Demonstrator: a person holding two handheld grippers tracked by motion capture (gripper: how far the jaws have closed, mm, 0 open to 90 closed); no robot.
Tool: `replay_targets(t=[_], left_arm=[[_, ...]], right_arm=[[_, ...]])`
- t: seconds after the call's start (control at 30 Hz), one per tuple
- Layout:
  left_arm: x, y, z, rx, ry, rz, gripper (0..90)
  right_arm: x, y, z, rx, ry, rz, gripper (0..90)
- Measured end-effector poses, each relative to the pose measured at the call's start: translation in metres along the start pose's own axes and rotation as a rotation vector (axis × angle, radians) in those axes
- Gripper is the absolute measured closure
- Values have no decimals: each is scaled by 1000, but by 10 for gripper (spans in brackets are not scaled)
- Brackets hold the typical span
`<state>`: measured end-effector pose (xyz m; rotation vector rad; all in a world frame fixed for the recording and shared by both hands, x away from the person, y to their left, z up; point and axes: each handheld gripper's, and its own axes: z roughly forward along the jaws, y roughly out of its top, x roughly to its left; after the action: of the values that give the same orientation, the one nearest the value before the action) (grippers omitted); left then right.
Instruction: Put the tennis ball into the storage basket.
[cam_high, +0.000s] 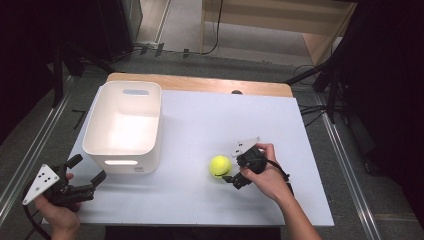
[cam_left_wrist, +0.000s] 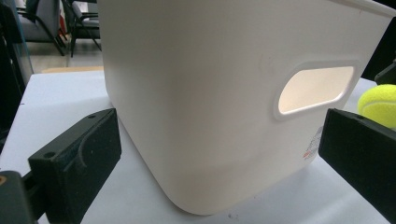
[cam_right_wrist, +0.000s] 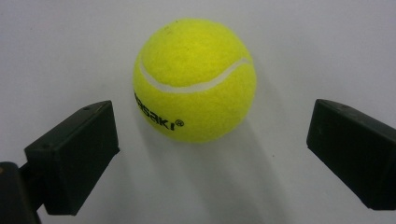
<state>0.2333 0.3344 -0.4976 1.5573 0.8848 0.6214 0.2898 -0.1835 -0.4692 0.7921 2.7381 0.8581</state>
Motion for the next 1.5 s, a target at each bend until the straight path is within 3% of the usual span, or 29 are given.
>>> replay_targets(t=[0.47,1.17,1.4,1.5], left_arm=[[0,0,0,-2,0,-4,0],[0,0,0,-9,-3,-9,0],[0,0,0,-8,-3,-9,0],[0,0,0,-11,-3,-11,0]], right_arm=[[0,10,12,39,36,-34,10],[2,22,28,74,94,-44,13],[1,23,32,83,92,-29,56],[1,24,33,88,89,-20,118]])
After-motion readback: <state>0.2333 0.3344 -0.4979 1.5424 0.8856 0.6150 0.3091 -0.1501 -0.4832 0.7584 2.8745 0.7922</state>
